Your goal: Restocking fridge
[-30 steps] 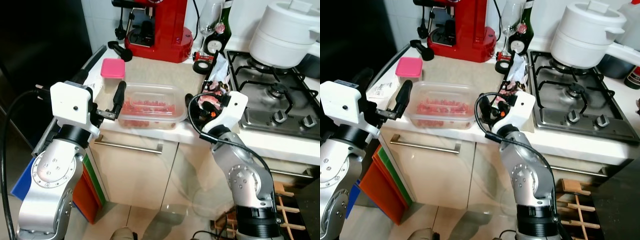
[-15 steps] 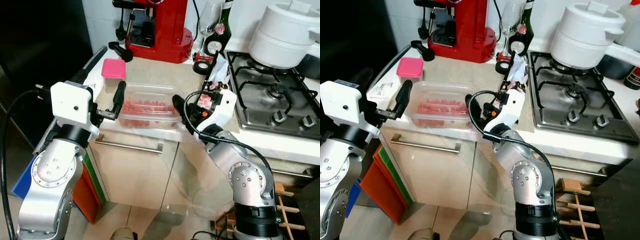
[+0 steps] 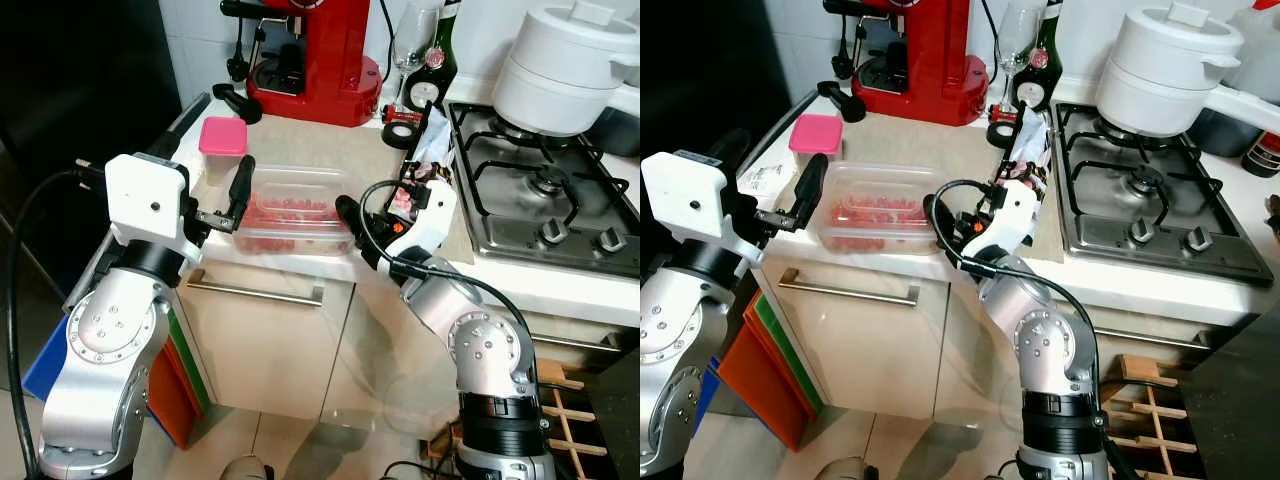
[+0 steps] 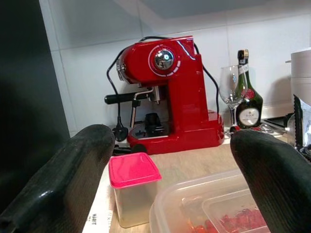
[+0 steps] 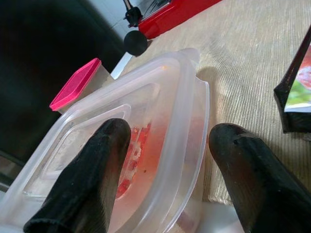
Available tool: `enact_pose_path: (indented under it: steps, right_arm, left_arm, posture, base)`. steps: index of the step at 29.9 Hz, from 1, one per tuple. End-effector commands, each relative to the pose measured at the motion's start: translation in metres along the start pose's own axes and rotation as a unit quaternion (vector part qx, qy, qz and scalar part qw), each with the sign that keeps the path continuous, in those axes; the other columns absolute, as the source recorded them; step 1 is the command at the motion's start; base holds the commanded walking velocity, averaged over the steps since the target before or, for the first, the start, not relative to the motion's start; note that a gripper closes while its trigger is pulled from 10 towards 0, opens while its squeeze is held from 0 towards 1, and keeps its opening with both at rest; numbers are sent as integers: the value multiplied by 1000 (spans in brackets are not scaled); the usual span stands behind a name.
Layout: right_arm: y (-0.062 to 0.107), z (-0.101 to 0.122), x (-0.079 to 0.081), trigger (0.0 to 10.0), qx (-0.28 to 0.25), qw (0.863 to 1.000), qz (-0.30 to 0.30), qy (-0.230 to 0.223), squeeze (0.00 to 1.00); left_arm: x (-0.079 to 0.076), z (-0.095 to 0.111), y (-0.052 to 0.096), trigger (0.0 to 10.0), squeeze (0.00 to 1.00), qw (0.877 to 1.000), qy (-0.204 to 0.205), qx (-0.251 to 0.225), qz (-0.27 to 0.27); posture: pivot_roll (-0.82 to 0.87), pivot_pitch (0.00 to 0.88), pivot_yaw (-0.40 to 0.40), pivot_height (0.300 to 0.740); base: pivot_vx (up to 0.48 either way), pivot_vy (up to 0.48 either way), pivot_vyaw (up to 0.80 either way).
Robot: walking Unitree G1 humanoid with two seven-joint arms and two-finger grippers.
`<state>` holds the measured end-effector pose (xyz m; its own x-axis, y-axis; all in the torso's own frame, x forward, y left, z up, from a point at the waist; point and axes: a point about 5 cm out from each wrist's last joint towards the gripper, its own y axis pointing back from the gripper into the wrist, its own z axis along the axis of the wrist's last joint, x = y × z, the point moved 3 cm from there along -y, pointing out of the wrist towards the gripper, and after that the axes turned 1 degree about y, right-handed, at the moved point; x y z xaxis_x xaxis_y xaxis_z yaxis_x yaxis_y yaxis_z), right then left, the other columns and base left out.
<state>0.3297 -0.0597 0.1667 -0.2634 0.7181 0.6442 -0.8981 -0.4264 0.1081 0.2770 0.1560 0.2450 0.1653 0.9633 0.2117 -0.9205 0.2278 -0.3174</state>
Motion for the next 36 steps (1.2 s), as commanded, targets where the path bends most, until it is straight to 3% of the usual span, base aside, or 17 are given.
enact_pose_path:
  steps: [1,12,16,23,26,29,30,31,32,33,36]
  right_arm:
    - [-2,-1,-6,0,4,1000,-19,8,0]
    - [0,11,-7,0,-35,999,-19,-16,0]
    - [0,39,-6,0,-91,996,-7,-25,0]
    - [2,62,-2,0,-135,991,4,-23,0]
    - [1,64,-2,0,-138,990,7,-21,0]
    - [0,59,3,0,-118,993,26,-3,0]
    - [0,57,2,1922,-117,992,24,31,0]
    - [0,57,2,1922,-117,992,24,31,0]
    - [2,56,1,8627,-119,989,18,80,0]
    - [4,54,1,10000,-124,981,15,148,0]
    - [8,57,-3,10000,-144,963,-5,227,0]
  left_arm:
    - [1,0,-3,10000,0,1000,5,3,-2]
    - [2,0,-7,10000,0,1000,12,6,-4]
    - [4,-1,-9,10000,0,1000,18,10,0]
    - [3,-2,-8,10000,0,1000,18,9,0]
    - [2,-2,-9,10000,0,1000,19,10,-1]
    - [1,-11,-9,10000,0,998,50,43,-6]
    - [7,-13,-9,10000,0,997,53,49,7]
    - [7,-13,-9,10000,0,997,53,49,7]
    - [13,-14,-11,10000,0,997,41,57,22]
    - [25,-15,-14,10000,0,997,18,68,44]
    - [41,-10,-18,10000,0,996,28,63,63]
  posture:
    - [162,0,-38,711]
    - [153,7,-33,711]
    - [149,9,-37,711]
    - [149,8,-43,711]
    - [151,7,-44,711]
    - [152,7,-45,711]
    - [155,6,-48,711]
    - [155,6,-48,711]
    - [158,8,-50,711]
    - [158,8,-50,711]
    - [166,3,-58,711]
  base:
    - [0,0,0]
    - [0,0,0]
    - [0,0,0]
    - [0,0,0]
    - [0,0,0]
    - [0,0,0]
    - [0,0,0]
    - [0,0,0]
    - [0,0,0]
    - [0,0,0]
    - [0,0,0]
